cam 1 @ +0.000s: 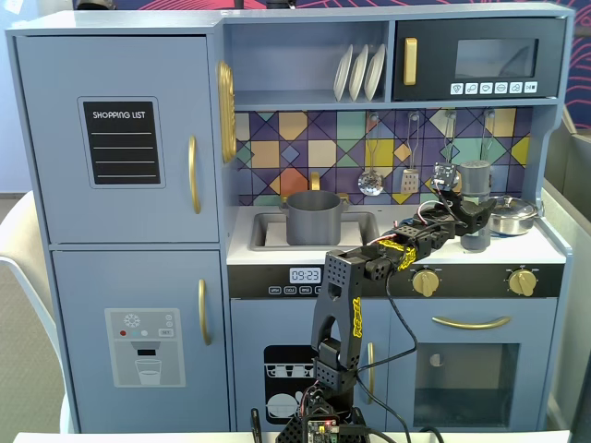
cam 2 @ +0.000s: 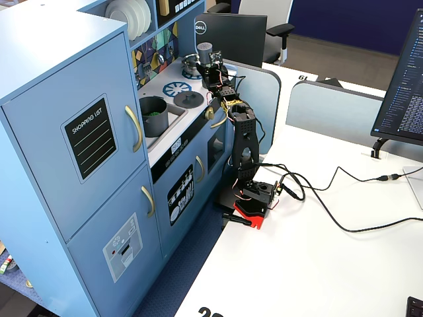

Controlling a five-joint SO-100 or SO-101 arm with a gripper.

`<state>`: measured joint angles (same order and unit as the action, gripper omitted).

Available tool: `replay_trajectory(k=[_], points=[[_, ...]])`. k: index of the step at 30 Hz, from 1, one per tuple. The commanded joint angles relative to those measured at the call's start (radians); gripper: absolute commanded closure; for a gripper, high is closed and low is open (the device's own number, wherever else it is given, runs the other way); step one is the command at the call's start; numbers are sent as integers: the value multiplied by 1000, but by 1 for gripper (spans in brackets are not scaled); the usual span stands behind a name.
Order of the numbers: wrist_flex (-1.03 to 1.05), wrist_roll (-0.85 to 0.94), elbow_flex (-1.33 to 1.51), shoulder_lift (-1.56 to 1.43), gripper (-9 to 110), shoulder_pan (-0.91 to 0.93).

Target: Put salt in the gray recipient

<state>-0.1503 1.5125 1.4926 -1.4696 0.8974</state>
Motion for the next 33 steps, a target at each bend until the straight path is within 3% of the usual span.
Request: replay_trajectory(k=[1,7,19,26,33], points=[[8,-84,-100,-156,101,-26],[342,-373,-117,-417,101,-114],[966,-1404,-244,-672,101,-565],[1086,-1999,-252,-664,101,-831],[985,-2307,-245,-595,101,-954]])
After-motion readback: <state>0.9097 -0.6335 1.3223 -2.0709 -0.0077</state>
